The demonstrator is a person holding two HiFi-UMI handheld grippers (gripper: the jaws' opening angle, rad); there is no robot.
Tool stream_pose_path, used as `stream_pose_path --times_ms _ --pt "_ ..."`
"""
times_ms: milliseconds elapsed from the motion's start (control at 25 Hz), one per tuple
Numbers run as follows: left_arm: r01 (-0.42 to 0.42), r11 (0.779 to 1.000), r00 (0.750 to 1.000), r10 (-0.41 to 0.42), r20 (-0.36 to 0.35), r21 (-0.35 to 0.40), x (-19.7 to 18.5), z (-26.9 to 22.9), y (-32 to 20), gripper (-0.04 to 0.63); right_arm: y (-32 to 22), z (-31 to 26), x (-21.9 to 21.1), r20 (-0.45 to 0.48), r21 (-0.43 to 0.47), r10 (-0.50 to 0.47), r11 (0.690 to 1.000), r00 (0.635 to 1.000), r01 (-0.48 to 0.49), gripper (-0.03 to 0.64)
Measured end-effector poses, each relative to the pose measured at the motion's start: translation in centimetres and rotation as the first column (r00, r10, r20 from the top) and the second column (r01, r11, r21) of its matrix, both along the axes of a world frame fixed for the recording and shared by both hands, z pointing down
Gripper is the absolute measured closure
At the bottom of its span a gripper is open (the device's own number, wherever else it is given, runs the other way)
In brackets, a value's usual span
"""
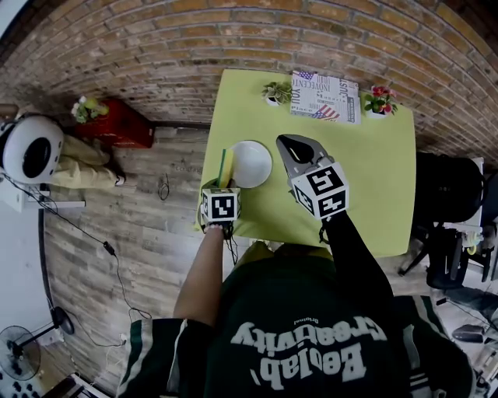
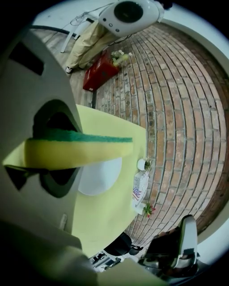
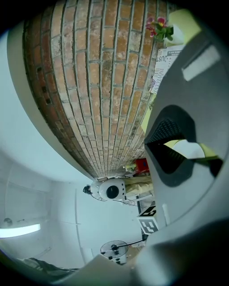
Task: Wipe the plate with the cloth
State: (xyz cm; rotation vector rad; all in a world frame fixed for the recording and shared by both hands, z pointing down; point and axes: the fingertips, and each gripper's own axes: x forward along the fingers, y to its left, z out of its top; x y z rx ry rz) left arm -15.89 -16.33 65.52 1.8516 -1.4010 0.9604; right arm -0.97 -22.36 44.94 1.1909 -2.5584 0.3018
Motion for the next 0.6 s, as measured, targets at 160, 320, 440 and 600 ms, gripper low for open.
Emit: stream_pose_path --times_ms 160,320,440,600 --pt "0.003 1.000 1.000 -0.003 0.004 -0.003 -0.1 0.0 0.0 0.462 0.0 0.0 -0.2 -0.001 0.001 -0.003 1.000 1.000 0.003 0.604" --pt "-0.032 0.999 0.999 0.033 -0.032 0.022 1.4 -0.8 -0.2 0.462 0.1 0.2 -0.1 -0.001 -0.004 0.002 1.000 1.000 -0.002 0.604" --pt "-0.084 0.995 0.995 0.087 -0.051 0.054 3.2 -1.7 -0.5 0.462 0.1 0.3 0.0 -0.001 -0.006 0.007 1.000 1.000 -0.007 0.604" --pt "-0.144 0.987 0.986 0.149 -0.072 0.067 6.0 -2.8 -0.4 0.462 0.2 0.2 0.2 -0.002 -0.006 0.014 1.000 1.000 -0.014 0.604"
